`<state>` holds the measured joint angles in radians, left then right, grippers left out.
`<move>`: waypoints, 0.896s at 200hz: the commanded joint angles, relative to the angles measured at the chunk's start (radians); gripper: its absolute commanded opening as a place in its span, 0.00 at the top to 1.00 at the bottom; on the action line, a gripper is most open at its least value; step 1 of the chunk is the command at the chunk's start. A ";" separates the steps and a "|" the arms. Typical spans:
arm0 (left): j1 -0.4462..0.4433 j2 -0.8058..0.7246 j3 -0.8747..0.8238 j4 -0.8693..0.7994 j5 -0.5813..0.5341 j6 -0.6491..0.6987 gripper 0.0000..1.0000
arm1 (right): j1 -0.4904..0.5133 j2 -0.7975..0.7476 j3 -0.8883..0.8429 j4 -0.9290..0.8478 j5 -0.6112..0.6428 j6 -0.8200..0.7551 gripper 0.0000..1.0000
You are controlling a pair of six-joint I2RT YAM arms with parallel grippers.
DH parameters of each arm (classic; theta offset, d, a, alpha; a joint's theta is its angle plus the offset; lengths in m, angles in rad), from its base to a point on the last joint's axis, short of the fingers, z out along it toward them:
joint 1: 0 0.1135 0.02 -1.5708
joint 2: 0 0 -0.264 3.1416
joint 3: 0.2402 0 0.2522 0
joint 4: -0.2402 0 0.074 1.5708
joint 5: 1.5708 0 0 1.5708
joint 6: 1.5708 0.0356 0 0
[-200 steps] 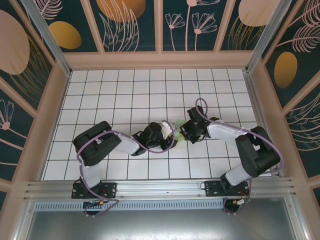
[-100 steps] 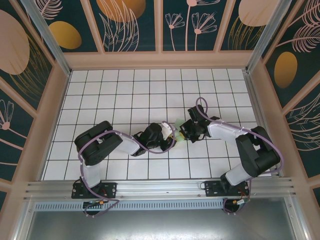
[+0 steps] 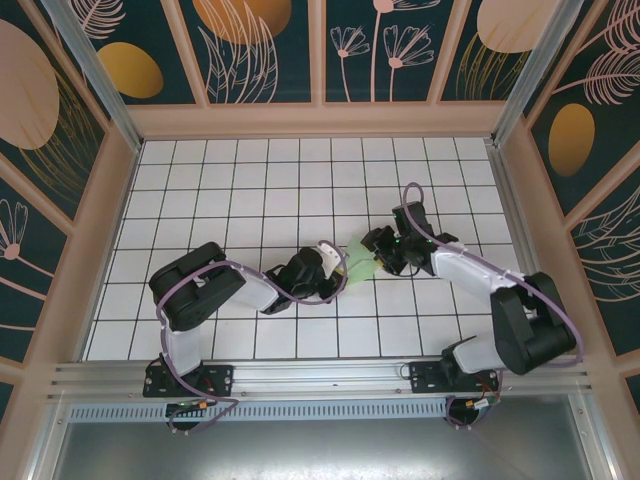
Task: Fold a paper plane with a square sheet of paper (pick it up from the middle)
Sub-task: Fourth fold the wing at the center of the table.
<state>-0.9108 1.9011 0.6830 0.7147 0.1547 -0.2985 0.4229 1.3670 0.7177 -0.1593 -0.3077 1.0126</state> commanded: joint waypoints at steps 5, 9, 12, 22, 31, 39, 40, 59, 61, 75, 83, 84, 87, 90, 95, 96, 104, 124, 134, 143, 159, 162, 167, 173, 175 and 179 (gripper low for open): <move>-0.002 -0.024 -0.026 0.037 -0.043 -0.170 0.89 | -0.013 -0.059 -0.062 0.097 -0.053 -0.185 0.47; -0.002 -0.025 -0.029 0.045 -0.041 -0.186 0.89 | -0.014 -0.061 -0.072 0.118 -0.072 -0.194 0.47; -0.002 -0.024 -0.031 0.050 -0.040 -0.198 0.89 | -0.015 -0.062 -0.080 0.132 -0.086 -0.198 0.48; -0.001 -0.024 -0.044 0.078 -0.050 -0.245 0.89 | -0.012 -0.059 -0.102 0.175 -0.126 -0.196 0.49; -0.002 -0.026 -0.060 0.114 -0.049 -0.272 0.89 | -0.009 -0.051 -0.117 0.219 -0.160 -0.193 0.52; -0.002 -0.032 -0.073 0.142 -0.056 -0.298 0.89 | -0.006 -0.037 -0.121 0.232 -0.166 -0.190 0.53; -0.002 -0.032 -0.075 0.145 -0.057 -0.300 0.89 | -0.006 -0.036 -0.121 0.232 -0.166 -0.190 0.54; -0.001 -0.043 -0.098 0.185 -0.061 -0.340 0.89 | -0.004 0.000 -0.128 0.261 -0.187 -0.191 0.58; -0.002 -0.044 -0.100 0.187 -0.061 -0.345 0.89 | -0.003 0.003 -0.129 0.266 -0.191 -0.191 0.58; -0.001 -0.049 -0.110 0.203 -0.061 -0.376 0.89 | -0.002 0.028 -0.141 0.304 -0.212 -0.185 0.60; -0.001 -0.050 -0.117 0.218 -0.061 -0.391 0.89 | -0.001 0.044 -0.145 0.324 -0.224 -0.183 0.60; -0.002 -0.051 -0.119 0.220 -0.061 -0.392 0.89 | 0.000 0.046 -0.145 0.326 -0.226 -0.183 0.60; -0.002 -0.050 -0.122 0.227 -0.061 -0.396 0.89 | -0.001 0.052 -0.148 0.337 -0.231 -0.180 0.61; -0.002 -0.050 -0.125 0.233 -0.061 -0.400 0.89 | -0.001 0.056 -0.149 0.344 -0.235 -0.179 0.61; -0.001 -0.050 -0.131 0.241 -0.066 -0.408 0.89 | 0.001 0.065 -0.151 0.358 -0.240 -0.176 0.62; -0.002 -0.051 -0.133 0.243 -0.067 -0.411 0.89 | 0.001 0.067 -0.152 0.360 -0.240 -0.175 0.62; -0.001 -0.052 -0.139 0.250 -0.078 -0.418 0.89 | 0.003 0.083 -0.153 0.373 -0.245 -0.171 0.63; -0.001 -0.057 -0.146 0.255 -0.090 -0.426 0.88 | 0.005 0.122 -0.153 0.404 -0.262 -0.163 0.64; -0.002 -0.057 -0.147 0.259 -0.090 -0.430 0.88 | 0.008 0.139 -0.152 0.415 -0.269 -0.159 0.65; -0.002 -0.056 -0.148 0.260 -0.091 -0.436 0.88 | 0.009 0.154 -0.148 0.421 -0.276 -0.156 0.65; -0.002 -0.051 -0.149 0.265 -0.091 -0.443 0.88 | 0.013 0.176 -0.139 0.422 -0.278 -0.154 0.66; -0.001 -0.051 -0.149 0.265 -0.090 -0.443 0.88 | 0.015 0.179 -0.139 0.421 -0.277 -0.154 0.66; -0.001 -0.051 -0.149 0.266 -0.089 -0.445 0.88 | 0.015 0.184 -0.138 0.423 -0.277 -0.154 0.66; -0.002 -0.051 -0.151 0.269 -0.089 -0.447 0.87 | 0.016 0.190 -0.137 0.425 -0.278 -0.152 0.65; -0.001 -0.051 -0.152 0.271 -0.090 -0.449 0.87 | 0.017 0.191 -0.138 0.425 -0.277 -0.151 0.65; -0.001 -0.051 -0.154 0.275 -0.090 -0.453 0.87 | 0.018 0.195 -0.138 0.427 -0.277 -0.150 0.65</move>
<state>-0.9108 1.8679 0.5457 0.9401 0.0765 -0.7204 0.4294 1.5364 0.5751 0.2161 -0.5594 0.8513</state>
